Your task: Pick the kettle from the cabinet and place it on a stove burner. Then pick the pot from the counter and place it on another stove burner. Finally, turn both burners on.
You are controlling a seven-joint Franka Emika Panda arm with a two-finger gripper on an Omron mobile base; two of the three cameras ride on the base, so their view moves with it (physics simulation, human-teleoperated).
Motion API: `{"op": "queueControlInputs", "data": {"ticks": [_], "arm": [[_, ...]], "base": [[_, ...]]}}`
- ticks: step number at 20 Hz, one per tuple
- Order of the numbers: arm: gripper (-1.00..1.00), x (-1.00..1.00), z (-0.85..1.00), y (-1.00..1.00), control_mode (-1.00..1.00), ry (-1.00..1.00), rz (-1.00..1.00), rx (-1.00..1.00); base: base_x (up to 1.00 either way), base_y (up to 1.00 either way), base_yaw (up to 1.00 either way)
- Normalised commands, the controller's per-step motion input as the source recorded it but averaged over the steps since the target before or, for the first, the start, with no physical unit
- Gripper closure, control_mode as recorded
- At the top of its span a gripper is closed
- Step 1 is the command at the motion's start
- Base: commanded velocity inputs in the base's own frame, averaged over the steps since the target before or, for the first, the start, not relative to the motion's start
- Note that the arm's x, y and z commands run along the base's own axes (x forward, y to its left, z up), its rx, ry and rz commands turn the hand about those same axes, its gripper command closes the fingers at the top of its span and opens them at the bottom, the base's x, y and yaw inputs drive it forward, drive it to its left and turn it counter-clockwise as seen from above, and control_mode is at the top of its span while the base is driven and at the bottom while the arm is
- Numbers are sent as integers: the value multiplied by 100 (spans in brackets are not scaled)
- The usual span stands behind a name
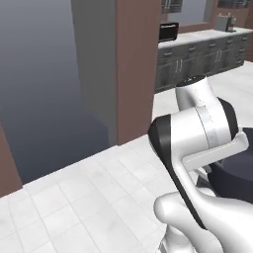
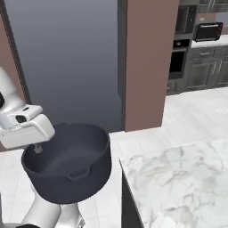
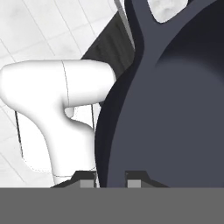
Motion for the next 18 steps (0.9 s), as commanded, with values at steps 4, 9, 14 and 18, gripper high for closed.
{"op": "queueControlInputs", "data": {"ticks": [4, 9, 14, 18], "arm": [[100, 0, 0, 0, 100, 0, 0, 0], [100, 0, 0, 0, 100, 0, 0, 0], [100, 0, 0, 0, 100, 0, 0, 0], [100, 0, 0, 0, 100, 0, 0, 0]], "base": [[27, 13, -38], [7, 22, -36], [0, 39, -24], [1, 42, -21]]}}
